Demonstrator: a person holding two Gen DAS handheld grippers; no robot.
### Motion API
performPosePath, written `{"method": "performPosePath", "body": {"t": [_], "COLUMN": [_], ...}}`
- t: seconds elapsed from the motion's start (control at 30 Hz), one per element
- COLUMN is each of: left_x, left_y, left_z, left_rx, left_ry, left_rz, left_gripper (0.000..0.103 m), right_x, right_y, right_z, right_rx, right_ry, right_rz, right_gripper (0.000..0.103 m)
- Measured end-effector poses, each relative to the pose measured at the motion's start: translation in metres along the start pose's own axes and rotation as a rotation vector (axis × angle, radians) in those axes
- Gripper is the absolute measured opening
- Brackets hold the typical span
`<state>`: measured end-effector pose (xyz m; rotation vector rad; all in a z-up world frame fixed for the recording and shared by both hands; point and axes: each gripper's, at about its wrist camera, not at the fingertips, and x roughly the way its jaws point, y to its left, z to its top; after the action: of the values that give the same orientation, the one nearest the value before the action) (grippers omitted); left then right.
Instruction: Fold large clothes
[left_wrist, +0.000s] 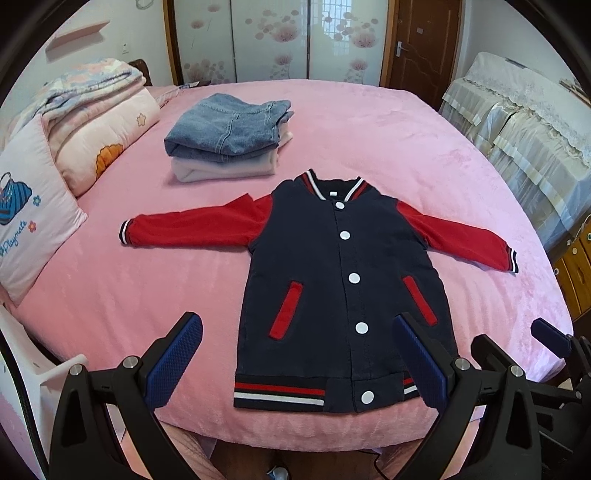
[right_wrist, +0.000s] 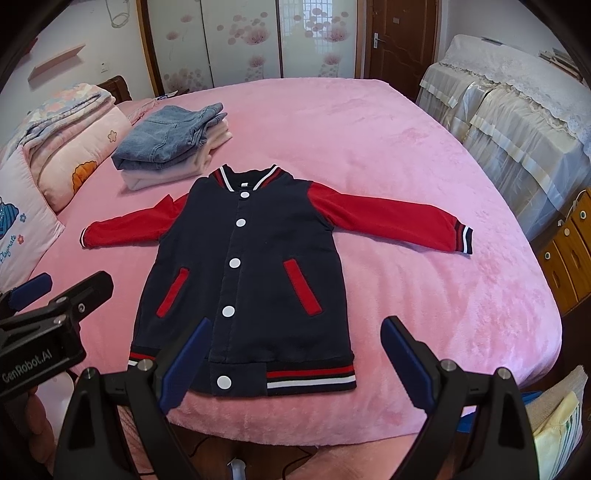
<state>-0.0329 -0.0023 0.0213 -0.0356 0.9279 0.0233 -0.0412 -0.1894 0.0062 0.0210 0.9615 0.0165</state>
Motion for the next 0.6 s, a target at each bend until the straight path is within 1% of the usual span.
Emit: {"method": "performPosePath", "body": {"t": [0.1,0.23,0.4,0.5,0.6], "left_x": [-0.002,-0.004,0.0,0.005,0.014], "left_y": [0.0,0.004,0.009,0.01,0.01], "left_z": [0.002,0.006,0.009,0.01,0.012], "left_rx": [-0.003,-0.021,-0.035,-0.029,-0.021], "left_ry": [-0.019,-0.064,-0.087,-0.076,-0.028], "left_rz": [-0.025,-0.019,-0.02,-0.032,-0.05], "left_gripper": [0.102,0.102,0.102,0.102,0.102], "right_x": [0.001,0.003,0.006,0.011,0.014], "right_y": [0.001,0.001,0.002,0.002,0.002], "right_z": [0.004,0.008,0.01,0.012,0.012], "right_rx": [-0.003,0.005,0.01,0.015,0.013], "right_ry": [-0.003,-0.006,-0.003,0.008,0.012], "right_rz": [-0.004,-0.008,-0.015,-0.017,-0.017], "right_gripper": [0.093,0.093,0.093,0.093,0.093]}}
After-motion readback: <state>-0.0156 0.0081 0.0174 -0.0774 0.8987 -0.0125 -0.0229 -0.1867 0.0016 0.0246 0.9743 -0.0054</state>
